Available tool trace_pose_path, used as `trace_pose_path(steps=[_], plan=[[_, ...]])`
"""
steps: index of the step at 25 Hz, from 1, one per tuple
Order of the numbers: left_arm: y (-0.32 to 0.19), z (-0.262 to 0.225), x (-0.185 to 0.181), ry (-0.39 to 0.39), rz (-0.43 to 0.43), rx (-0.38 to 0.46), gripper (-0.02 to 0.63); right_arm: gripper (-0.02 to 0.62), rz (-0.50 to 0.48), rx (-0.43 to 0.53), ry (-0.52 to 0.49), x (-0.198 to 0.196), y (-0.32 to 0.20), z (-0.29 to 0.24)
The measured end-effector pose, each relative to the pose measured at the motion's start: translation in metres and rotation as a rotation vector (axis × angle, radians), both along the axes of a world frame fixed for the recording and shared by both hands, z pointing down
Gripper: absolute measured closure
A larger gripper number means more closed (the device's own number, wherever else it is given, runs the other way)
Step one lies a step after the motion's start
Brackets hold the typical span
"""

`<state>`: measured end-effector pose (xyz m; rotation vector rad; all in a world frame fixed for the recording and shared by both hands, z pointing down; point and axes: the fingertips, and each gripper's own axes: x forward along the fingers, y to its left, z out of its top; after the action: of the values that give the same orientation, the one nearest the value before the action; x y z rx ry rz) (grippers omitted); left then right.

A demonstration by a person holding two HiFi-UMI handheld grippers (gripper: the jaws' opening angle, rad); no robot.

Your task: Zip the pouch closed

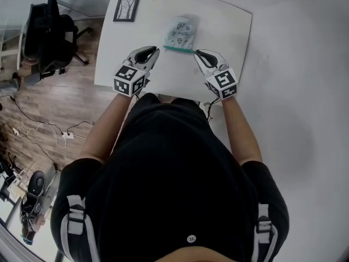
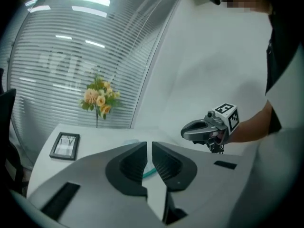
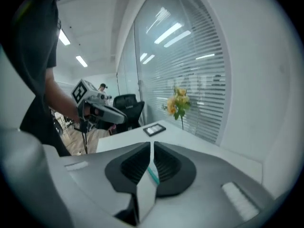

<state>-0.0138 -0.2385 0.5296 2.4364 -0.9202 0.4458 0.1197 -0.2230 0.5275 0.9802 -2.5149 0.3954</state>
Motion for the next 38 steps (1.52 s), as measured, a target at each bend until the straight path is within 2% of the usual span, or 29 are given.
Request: trace_pose_path(steps=[3, 8, 11, 15, 23, 38], plan=[[-0.001, -0.042, 0.005, 0.030, 0.008, 0.110, 0.596, 0.584, 0.038, 0.099, -0.118, -0.010, 0.000, -0.051], [-0.001, -0.107, 0.016, 0.081, 0.042, 0.256, 0.598, 0.584, 0.105, 0.205, -0.241, -0.014, -0.001, -0.118], [0.000, -0.145, 0.023, 0.108, 0.059, 0.342, 0.598, 0.584, 0.104, 0.265, -0.263, -0.016, -0.002, -0.154], [0.000, -0.193, 0.031, 0.160, 0.074, 0.432, 0.598, 0.584, 0.107, 0.348, -0.237, -0.017, -0.001, -0.192], [0.001, -0.235, 0.041, 0.193, 0.094, 0.503, 0.598, 0.584, 0.134, 0.426, -0.224, -0.011, 0.000, -0.239], [-0.014, -0.222, 0.034, 0.151, 0.055, 0.502, 0.597, 0.584, 0.154, 0.413, -0.225, 0.001, -0.011, -0.232]])
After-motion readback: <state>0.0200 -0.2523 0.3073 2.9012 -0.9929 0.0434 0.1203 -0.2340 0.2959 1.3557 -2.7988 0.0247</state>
